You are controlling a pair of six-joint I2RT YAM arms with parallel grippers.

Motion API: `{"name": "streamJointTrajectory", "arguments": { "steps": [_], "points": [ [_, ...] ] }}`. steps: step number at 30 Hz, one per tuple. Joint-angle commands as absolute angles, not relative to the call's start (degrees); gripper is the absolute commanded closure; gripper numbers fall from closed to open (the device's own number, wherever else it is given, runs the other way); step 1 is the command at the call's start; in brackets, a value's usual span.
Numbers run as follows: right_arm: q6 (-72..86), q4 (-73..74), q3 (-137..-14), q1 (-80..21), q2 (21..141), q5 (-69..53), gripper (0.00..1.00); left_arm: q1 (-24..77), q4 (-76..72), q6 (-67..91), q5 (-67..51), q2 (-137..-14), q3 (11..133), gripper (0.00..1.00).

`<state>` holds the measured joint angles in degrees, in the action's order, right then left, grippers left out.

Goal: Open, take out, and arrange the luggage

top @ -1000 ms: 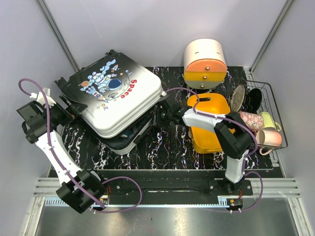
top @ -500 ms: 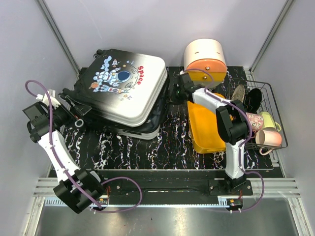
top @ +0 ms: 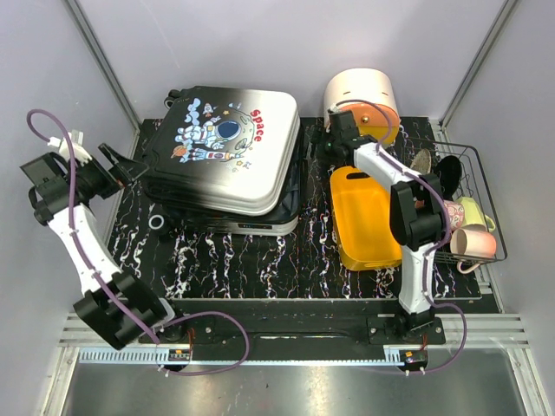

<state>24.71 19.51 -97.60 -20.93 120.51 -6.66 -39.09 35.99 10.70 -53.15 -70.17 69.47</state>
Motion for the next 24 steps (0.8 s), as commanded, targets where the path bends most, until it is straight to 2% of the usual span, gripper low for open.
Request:
{"name": "streamJointTrajectory", "arguments": {
  "steps": [1,6,10,14,22,24],
  "points": [
    [22.9,9.2,-95.3,-21.4,110.8,-16.4,0.2,-40.1,35.3,6.6,-60.5,-76.0,75.1,0.01],
    [22.8,4.2,-89.2,-21.4,103.7,-24.3,0.16,-40.5,31.5,8.3,-67.1,-82.0,75.9,0.01],
    [22.9,2.7,-85.1,-22.0,99.9,-28.0,0.16,-41.0,22.4,14.6,-68.5,-84.6,70.2,0.01],
    [21.7,1.8,-81.0,-22.7,95.7,-30.5,0.16,-42.3,1.5,27.1,-71.5,-87.2,62.3,0.01],
    [19.4,0.8,-73.4,-23.8,91.0,-32.6,0.16,-42.7,-28.7,47.1,-70.5,-87.7,46.5,0.01],
    [19.2,0.5,-72.3,-24.2,90.0,-33.3,0.16,-42.7,-44.7,58.3,-70.3,-89.3,43.3,0.01]
  ]
}}
